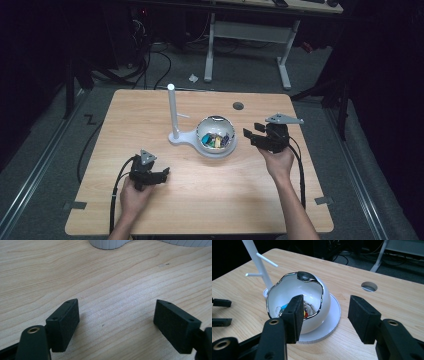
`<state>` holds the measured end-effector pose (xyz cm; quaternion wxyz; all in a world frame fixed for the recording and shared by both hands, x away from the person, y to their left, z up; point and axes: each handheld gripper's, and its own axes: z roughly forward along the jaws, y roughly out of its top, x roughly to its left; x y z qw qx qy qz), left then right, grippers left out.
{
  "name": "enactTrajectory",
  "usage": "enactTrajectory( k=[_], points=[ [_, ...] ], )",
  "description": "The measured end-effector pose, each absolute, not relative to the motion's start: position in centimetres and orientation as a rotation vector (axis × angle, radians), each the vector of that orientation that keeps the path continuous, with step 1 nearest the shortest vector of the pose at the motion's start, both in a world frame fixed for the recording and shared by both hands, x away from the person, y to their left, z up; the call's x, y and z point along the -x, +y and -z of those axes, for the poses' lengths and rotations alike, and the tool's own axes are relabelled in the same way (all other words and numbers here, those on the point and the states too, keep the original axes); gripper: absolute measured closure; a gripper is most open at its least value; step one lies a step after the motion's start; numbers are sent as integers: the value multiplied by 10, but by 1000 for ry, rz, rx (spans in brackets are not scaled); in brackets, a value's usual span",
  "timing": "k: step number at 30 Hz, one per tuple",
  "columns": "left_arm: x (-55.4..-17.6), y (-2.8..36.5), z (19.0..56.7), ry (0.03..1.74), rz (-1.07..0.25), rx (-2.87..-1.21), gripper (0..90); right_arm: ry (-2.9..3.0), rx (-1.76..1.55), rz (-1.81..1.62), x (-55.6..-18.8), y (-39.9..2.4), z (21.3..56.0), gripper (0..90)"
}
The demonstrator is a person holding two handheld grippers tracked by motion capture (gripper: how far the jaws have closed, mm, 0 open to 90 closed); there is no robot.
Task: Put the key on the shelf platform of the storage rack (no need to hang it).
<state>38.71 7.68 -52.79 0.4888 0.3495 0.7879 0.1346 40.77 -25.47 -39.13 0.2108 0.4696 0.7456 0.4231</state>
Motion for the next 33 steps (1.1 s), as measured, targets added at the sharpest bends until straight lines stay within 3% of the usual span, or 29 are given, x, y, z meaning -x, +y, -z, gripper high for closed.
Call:
enactTrajectory(
  k=[33],
  points=[
    [-387, 77, 528, 1913, -326, -852, 210, 2026, -1351, -1156, -362, -293, 374, 452]
  ],
)
